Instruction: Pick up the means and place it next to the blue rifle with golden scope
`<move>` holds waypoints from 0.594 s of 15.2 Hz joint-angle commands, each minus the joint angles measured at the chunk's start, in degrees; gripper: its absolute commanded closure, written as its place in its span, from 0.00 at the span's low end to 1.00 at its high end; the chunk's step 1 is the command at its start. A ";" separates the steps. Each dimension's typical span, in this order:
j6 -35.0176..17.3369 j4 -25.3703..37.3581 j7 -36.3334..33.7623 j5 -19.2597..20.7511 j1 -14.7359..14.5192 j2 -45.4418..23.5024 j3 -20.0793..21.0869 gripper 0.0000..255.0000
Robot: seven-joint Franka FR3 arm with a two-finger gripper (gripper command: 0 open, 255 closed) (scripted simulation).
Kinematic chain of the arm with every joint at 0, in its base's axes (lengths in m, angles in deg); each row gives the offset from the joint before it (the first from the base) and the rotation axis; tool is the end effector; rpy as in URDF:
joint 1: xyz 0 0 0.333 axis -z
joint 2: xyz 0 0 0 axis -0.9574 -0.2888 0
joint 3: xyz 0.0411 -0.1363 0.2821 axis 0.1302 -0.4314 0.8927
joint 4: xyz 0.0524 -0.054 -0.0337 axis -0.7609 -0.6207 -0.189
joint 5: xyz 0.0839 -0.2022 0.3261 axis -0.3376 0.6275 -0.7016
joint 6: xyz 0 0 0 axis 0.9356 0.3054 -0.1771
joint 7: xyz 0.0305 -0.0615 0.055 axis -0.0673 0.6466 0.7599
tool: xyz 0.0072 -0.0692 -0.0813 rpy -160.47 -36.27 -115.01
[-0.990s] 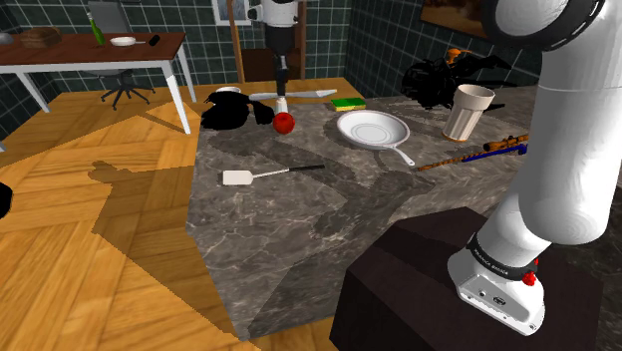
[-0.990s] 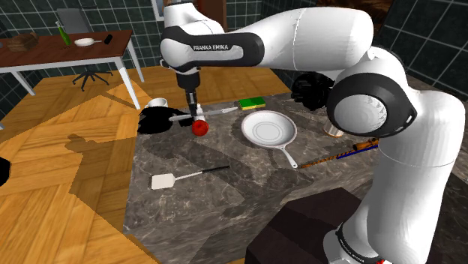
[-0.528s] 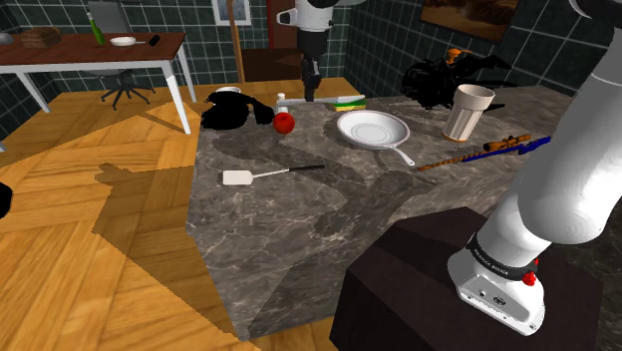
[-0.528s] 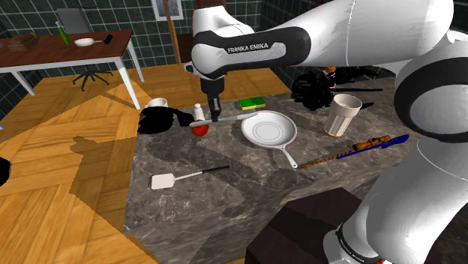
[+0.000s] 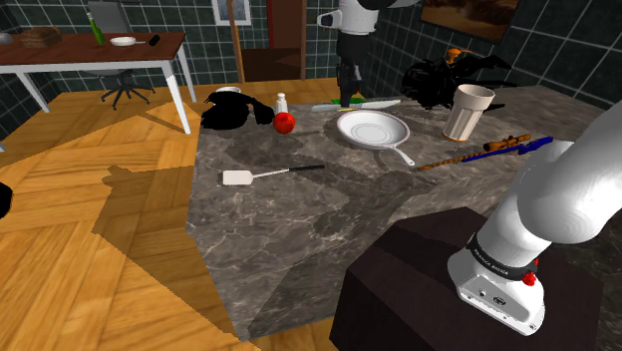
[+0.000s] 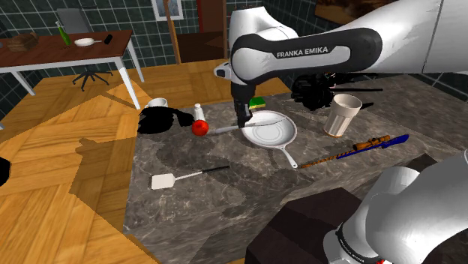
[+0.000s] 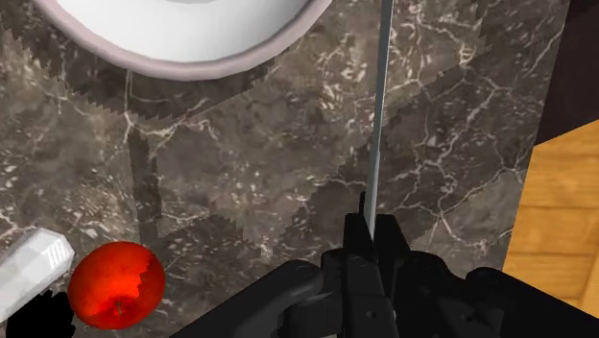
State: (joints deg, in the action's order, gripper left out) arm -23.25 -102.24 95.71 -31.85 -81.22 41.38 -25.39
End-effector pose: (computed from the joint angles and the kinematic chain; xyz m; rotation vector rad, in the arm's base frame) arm 0.4745 0.0642 0.5161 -2.6594 -1.6051 -0.0191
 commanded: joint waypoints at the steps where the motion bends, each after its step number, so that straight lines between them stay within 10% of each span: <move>1: -0.37 -5.29 0.68 0.17 0.31 4.90 -0.41 1.00; 9: 3.50 -19.87 3.94 2.10 2.34 23.27 -2.92 1.00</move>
State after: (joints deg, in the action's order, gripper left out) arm -20.87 -120.31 99.25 -30.07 -79.19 61.72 -28.00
